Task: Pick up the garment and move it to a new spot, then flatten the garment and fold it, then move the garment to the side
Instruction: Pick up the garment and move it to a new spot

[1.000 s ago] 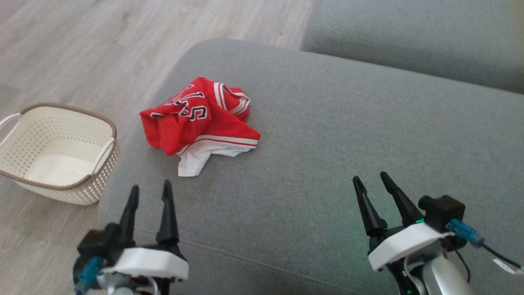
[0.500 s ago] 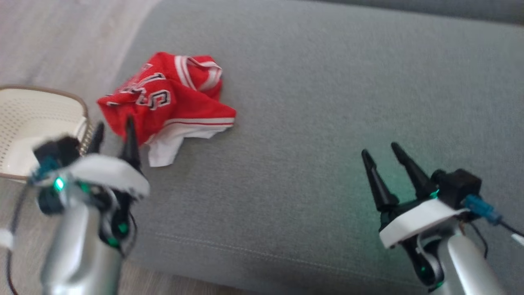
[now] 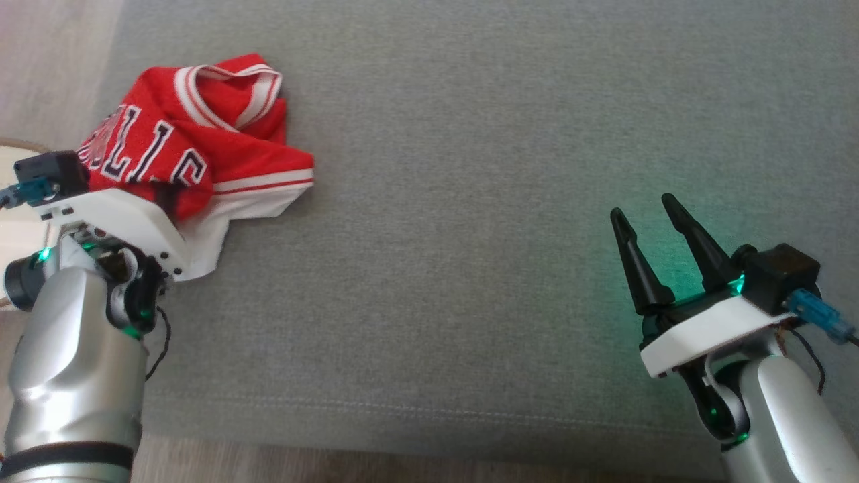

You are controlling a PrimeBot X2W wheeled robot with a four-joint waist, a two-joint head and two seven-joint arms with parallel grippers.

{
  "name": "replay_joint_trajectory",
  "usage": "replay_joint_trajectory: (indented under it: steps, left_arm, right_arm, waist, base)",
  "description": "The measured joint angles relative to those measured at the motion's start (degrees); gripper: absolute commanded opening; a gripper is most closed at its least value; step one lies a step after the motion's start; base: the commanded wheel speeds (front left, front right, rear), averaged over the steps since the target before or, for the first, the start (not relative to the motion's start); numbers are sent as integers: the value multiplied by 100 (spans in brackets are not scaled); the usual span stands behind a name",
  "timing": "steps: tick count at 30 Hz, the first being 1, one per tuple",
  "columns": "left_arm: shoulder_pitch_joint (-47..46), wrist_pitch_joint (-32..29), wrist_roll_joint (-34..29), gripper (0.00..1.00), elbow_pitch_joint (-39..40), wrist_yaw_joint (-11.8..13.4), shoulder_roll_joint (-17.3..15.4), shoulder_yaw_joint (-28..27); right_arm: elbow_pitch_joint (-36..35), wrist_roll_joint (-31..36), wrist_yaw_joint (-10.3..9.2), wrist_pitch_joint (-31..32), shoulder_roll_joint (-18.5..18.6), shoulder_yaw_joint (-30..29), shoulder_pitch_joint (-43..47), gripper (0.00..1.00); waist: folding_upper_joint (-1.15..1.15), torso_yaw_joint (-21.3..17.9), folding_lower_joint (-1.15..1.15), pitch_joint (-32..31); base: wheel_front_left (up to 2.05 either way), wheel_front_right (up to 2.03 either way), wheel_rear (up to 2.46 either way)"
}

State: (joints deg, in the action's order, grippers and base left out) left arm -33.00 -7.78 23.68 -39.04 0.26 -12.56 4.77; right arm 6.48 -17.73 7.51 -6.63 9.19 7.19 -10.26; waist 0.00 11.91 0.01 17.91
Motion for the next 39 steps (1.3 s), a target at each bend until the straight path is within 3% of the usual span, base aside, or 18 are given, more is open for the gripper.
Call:
replay_joint_trajectory:
  steps: [1,10,17,25,32,39]
  left_arm:
    - [-44,-25,0,0,-74,-29,-9,11]
    - [-120,764,-103,0,-121,-86,-99,26]
    - [-124,1394,-254,0,744,-183,-58,233]
    - [-156,1062,-343,0,2085,-185,-10,589]
    - [-192,630,-334,0,2793,-236,476,1128]
    - [-622,739,-159,0,2798,-168,954,1593]
  right_arm:
    - [2,-1,0,-1,0,1,-1,100]
    - [191,-58,0,-115,-26,-15,-5,100]
    - [456,-58,0,-272,-238,-8,-4,100]
    - [714,-57,0,-394,-403,-13,2,100]
    - [851,-57,0,-501,-524,-76,1,100]
    - [848,-56,0,-533,-536,-101,-127,100]
  waist:
    - [0,-36,0,19]
    - [0,-164,0,-186]
    - [0,-204,-1,-639]
    - [0,-472,-1,-1075]
    - [0,-936,-1,-1248]
    - [0,-1574,-1,-1230]
  base:
    - [0,0,0]
    - [0,0,0]
    - [0,0,0]
    - [0,0,0]
    - [0,0,0]
    - [0,0,0]
